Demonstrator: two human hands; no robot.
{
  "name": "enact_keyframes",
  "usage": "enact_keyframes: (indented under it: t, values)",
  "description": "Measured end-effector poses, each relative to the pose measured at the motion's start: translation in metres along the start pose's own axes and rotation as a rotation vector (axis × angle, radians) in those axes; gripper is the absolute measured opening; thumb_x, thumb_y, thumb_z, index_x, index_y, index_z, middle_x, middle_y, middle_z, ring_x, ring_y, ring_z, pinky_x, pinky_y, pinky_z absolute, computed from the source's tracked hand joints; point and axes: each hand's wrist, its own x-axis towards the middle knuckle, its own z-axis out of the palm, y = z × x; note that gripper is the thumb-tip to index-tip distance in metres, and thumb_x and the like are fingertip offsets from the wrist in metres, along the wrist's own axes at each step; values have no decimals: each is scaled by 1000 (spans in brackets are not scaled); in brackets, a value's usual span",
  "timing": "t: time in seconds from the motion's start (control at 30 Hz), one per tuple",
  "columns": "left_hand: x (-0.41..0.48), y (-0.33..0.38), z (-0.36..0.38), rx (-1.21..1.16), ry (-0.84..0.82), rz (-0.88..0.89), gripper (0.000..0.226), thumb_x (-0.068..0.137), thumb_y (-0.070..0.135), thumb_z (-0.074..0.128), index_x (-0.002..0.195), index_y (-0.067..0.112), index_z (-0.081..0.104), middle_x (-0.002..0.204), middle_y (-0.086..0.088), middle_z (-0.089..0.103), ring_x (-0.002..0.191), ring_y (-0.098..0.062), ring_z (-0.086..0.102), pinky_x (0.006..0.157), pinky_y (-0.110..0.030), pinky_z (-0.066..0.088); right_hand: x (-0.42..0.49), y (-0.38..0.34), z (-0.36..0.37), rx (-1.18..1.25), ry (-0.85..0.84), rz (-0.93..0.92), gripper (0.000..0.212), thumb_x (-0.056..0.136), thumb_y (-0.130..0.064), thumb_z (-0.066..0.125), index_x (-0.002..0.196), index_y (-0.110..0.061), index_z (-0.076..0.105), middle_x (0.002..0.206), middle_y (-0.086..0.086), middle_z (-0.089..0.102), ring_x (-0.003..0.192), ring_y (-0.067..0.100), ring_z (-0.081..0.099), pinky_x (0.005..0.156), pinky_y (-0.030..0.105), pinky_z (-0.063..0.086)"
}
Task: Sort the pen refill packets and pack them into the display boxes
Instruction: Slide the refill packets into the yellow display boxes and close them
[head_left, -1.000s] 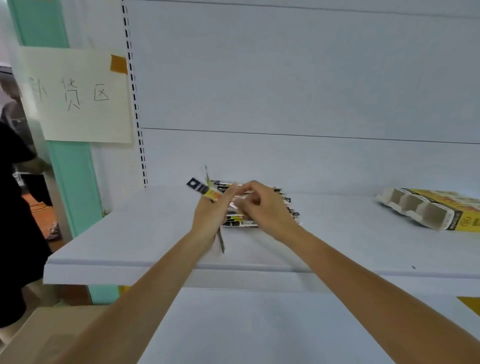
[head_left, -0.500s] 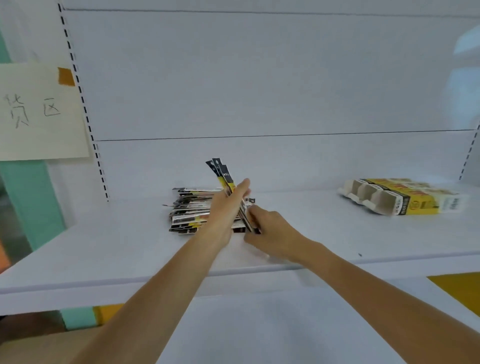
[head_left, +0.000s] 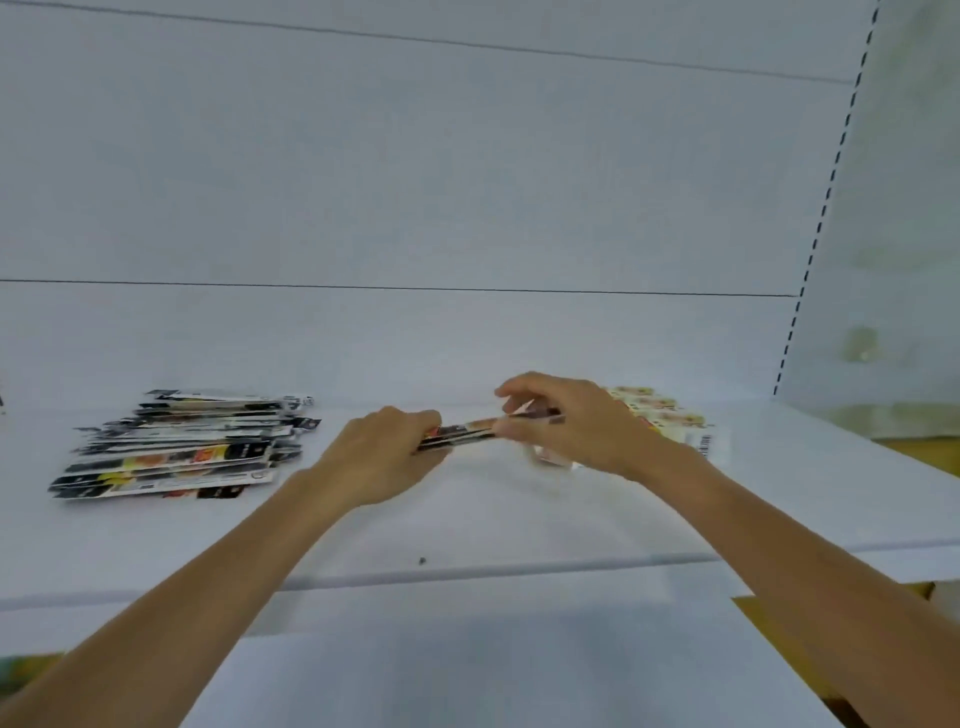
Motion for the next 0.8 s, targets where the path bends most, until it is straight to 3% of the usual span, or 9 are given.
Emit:
enact_keyframes:
  t: [0.07,0.17,0.23,0.3,0.4,0.5,0.57,0.63,0.8]
  values:
    - [1,23,8,-175,6,-60,19,92,39,48,82,23,51,70,7,52,75,-21,54,55,-27,34,-6,16,-11,228,149,47,27,89,-47,51,99,-27,65,99,-10,67,94,4,62,80,14,45]
    - [9,60,16,-41,24,-26,21,92,39,47,84,20,52,73,6,53,71,-19,49,57,-27,32,-10,28,-5,322,240,138,29,94,-37,47,94,-16,68,92,0,70,87,11,67,79,24,51]
    - [14,75,18,128,23,38,21,95,37,40,83,20,43,77,3,52,71,-20,45,61,-29,29,-9,31,-2,247,230,130,21,92,-27,52,90,-13,67,90,1,70,84,12,65,70,17,48]
    - [17,73,18,89,-24,1,21,97,39,37,88,20,40,77,5,48,74,-21,47,62,-29,31,-4,36,-14,207,233,101,21,91,-32,53,89,-17,68,89,-5,69,83,7,62,67,13,44]
    - [17,57,16,40,-39,-68,31,94,50,39,105,21,40,80,7,50,78,-21,50,65,-31,34,-2,64,-51,144,360,104,27,93,-40,49,95,-19,67,94,-8,65,82,-1,56,67,15,42]
    - [18,44,19,38,-60,-101,38,90,62,32,108,29,40,87,10,55,80,-20,51,70,-32,35,-9,113,-83,-95,454,199,30,96,-34,45,107,-14,65,107,-3,61,88,10,55,75,21,43]
    - [23,43,22,20,-57,-104,37,95,55,23,106,29,45,89,6,55,83,-21,54,73,-32,39,-16,142,-89,-210,338,275,30,98,-32,41,103,-16,65,101,-5,61,91,17,55,75,28,40]
    - [30,47,26,16,-30,-108,35,98,48,20,107,29,49,86,4,51,82,-21,54,75,-33,40,-22,162,-81,-336,283,251,30,97,-33,38,85,-22,63,88,-6,61,87,23,58,66,30,39]
    - [53,58,37,139,55,-61,37,99,40,23,115,29,55,88,2,48,75,-19,52,65,-28,34,-26,166,-69,-446,468,174,22,93,-16,51,96,-8,72,111,5,67,104,27,56,80,29,38]
